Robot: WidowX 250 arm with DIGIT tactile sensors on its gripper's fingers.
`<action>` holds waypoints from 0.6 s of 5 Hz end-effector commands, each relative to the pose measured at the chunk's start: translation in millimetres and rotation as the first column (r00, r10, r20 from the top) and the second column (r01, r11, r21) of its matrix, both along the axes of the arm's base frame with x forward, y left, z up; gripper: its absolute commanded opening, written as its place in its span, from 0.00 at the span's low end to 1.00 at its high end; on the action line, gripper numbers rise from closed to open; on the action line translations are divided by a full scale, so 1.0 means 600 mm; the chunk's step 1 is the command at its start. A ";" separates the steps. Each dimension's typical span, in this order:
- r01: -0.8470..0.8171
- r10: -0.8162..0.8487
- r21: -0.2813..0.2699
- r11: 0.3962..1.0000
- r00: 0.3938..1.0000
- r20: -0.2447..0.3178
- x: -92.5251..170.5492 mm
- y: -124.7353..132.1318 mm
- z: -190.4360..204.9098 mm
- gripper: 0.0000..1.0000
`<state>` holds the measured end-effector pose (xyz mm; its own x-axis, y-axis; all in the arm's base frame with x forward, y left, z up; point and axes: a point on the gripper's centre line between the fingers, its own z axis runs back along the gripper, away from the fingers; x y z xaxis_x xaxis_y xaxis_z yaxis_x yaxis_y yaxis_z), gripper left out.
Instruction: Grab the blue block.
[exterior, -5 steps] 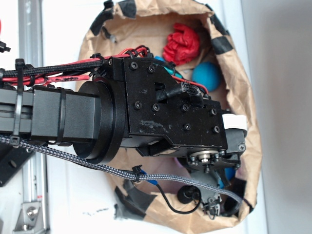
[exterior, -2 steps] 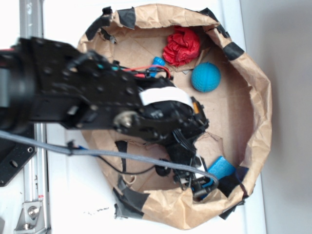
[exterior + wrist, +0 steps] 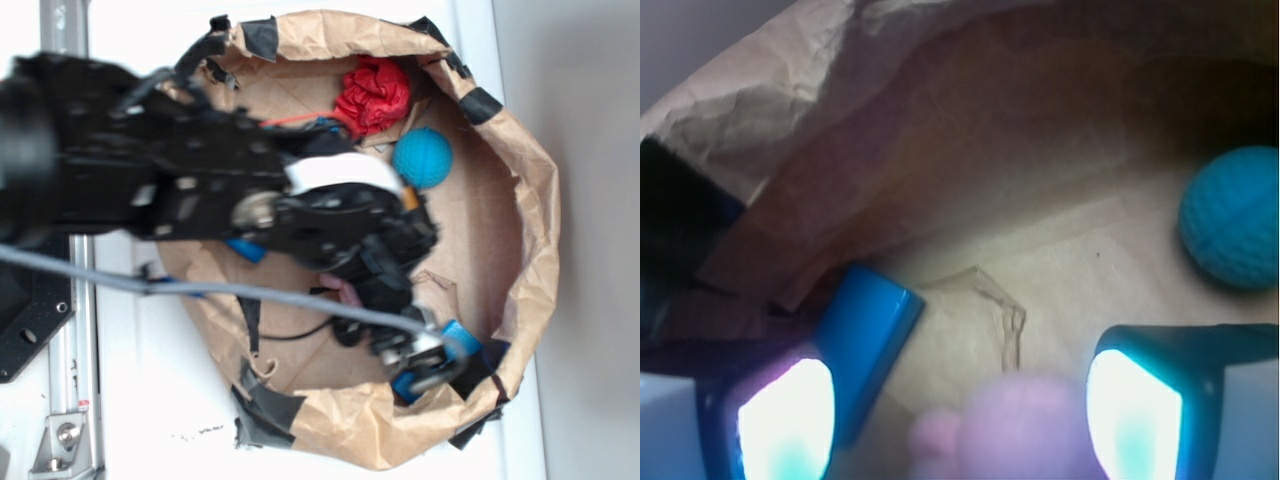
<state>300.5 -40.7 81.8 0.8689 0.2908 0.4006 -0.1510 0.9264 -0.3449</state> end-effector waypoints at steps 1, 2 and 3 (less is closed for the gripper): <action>0.006 -0.006 -0.007 1.000 0.999 -0.049 0.058 -0.062 -0.018 1.00; 0.048 -0.045 0.024 0.999 0.993 -0.108 0.048 -0.099 -0.046 1.00; 0.118 -0.112 0.025 0.993 0.978 -0.174 0.024 -0.132 -0.060 1.00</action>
<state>315.8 -97.9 39.2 0.9494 0.2221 0.2220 -0.1577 0.9486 -0.2745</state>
